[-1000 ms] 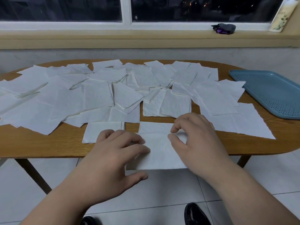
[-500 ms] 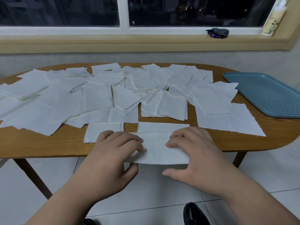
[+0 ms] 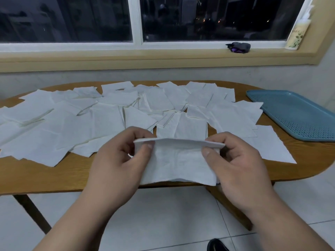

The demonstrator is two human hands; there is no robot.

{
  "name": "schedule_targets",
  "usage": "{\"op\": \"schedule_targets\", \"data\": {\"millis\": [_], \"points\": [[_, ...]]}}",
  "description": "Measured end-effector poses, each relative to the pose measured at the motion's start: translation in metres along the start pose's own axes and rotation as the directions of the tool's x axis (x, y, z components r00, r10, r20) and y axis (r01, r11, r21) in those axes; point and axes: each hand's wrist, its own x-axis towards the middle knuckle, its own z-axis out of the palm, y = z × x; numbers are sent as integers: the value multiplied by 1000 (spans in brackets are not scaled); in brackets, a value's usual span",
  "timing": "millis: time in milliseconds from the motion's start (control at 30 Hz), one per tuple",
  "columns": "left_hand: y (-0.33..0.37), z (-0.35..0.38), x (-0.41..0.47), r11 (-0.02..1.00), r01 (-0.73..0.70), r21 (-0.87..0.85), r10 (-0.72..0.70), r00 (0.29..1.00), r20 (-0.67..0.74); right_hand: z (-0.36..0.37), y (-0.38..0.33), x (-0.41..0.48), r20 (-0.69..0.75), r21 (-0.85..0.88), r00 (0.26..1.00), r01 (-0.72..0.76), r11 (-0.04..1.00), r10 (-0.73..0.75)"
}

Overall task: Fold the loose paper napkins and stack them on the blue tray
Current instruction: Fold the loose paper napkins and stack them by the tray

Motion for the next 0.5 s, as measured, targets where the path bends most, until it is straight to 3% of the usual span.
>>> {"op": "schedule_targets", "data": {"millis": [67, 200, 367, 500], "points": [[-2, 6, 10, 999, 47, 8, -47, 998, 50, 2, 4, 5, -3, -9, 998, -60, 998, 60], [-19, 19, 18, 984, 83, 156, -104, 985, 134, 1, 23, 15, 8, -260, 997, -73, 963, 78], [-33, 23, 19, 899, -145, 413, 59, 975, 214, -5, 33, 20, 81, -463, 996, 2, 886, 40], [-45, 24, 17, 776, -305, 552, 167, 943, 287, -5, 38, 22, 131, -654, 991, 69, 754, 24]]}}
